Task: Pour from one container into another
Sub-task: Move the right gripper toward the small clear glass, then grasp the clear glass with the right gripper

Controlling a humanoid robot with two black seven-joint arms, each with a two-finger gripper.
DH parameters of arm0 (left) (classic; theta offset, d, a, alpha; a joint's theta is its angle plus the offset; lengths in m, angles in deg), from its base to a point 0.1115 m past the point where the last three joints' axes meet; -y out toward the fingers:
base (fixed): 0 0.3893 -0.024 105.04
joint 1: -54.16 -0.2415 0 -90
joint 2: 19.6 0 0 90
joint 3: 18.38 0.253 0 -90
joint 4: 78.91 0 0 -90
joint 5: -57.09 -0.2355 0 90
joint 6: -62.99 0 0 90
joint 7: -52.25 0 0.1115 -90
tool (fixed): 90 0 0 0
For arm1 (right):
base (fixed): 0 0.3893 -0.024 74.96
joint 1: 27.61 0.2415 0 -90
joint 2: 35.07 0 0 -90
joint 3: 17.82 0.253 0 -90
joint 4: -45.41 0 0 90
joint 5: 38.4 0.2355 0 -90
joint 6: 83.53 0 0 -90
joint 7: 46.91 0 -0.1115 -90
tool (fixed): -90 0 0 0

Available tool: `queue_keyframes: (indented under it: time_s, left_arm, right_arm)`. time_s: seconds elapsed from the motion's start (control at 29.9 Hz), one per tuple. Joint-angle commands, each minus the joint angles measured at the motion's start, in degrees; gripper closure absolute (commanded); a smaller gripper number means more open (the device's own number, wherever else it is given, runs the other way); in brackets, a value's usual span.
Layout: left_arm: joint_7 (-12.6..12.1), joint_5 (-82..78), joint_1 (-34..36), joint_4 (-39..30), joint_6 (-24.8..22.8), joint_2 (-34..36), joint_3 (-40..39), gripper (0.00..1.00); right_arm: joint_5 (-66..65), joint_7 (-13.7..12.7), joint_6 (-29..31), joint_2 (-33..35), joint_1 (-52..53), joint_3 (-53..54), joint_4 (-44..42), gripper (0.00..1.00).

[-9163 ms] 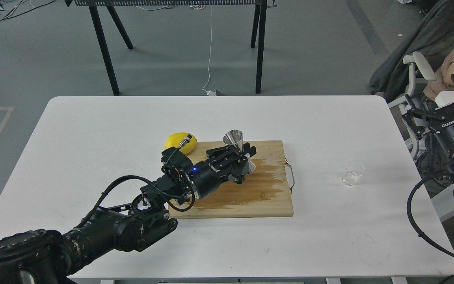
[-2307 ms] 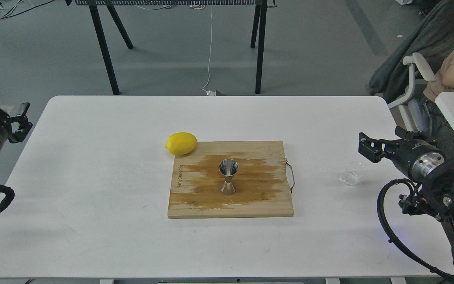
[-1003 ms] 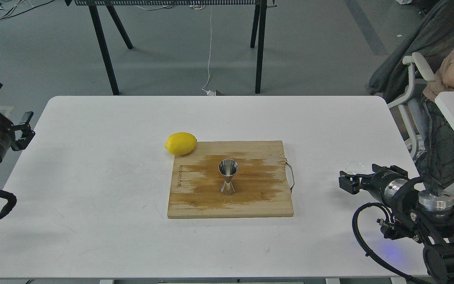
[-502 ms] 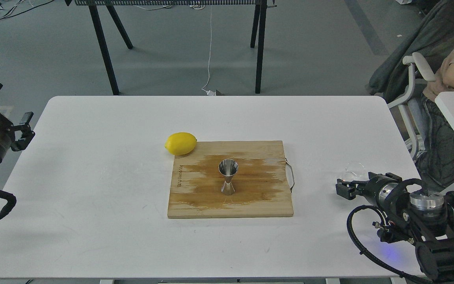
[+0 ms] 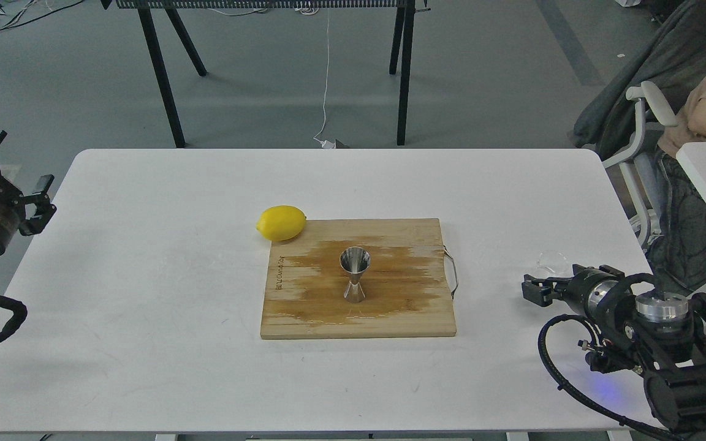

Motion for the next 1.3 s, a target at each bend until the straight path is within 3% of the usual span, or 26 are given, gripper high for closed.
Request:
queue_keyframes:
  time_s: [0.0,0.57,1.27]
  left_arm:
    - [0.0,0.0,0.04,0.78,0.0,-0.63,0.09,0.01]
    - [0.0,0.08,0.04,0.87,0.0,-0.63,0.09,0.01]
    - [0.0,0.08,0.04,0.87,0.0,-0.63,0.09,0.01]
  right_arm:
    - [-0.01,0.2,0.0,-0.02,0.11,0.0,0.0,0.03]
    - [-0.71,0.38,0.0,-0.55,0.64,0.09,0.0,0.07]
    - [-1.94,0.38,0.0,-0.63,0.55,0.0,0.0,0.23]
